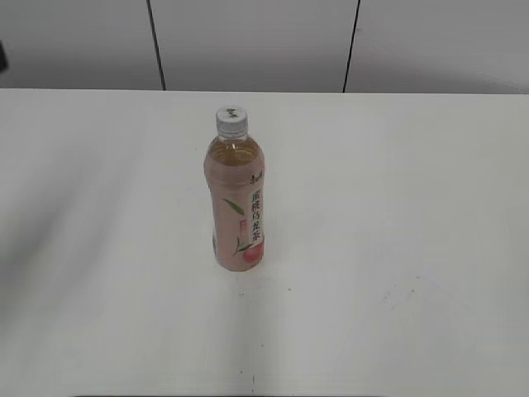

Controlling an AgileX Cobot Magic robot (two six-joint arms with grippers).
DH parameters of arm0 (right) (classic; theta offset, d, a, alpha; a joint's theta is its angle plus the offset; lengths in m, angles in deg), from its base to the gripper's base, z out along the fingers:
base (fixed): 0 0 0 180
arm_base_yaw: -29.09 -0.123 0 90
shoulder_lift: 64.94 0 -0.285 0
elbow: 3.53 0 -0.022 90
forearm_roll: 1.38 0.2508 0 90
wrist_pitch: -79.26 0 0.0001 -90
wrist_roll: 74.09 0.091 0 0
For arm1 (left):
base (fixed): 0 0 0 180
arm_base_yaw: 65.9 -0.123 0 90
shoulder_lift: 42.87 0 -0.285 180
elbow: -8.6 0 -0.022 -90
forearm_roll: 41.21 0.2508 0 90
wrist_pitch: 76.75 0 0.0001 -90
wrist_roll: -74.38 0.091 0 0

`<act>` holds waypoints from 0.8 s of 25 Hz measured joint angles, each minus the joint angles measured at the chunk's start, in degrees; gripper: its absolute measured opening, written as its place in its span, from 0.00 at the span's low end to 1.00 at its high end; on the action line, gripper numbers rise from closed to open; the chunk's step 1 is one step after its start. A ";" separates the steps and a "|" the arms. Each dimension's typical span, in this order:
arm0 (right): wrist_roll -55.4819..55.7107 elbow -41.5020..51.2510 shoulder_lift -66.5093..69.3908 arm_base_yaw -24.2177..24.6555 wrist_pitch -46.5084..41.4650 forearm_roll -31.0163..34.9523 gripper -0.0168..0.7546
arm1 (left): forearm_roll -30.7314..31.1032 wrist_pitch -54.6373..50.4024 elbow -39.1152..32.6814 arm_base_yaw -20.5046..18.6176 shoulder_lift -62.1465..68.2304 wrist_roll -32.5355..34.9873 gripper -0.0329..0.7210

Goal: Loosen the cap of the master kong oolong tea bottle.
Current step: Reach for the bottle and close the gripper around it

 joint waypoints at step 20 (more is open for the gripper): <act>0.00 0.00 0.00 0.00 0.00 0.05 0.34 | 14.27 61.75 -13.74 19.54 42.91 -8.50 0.79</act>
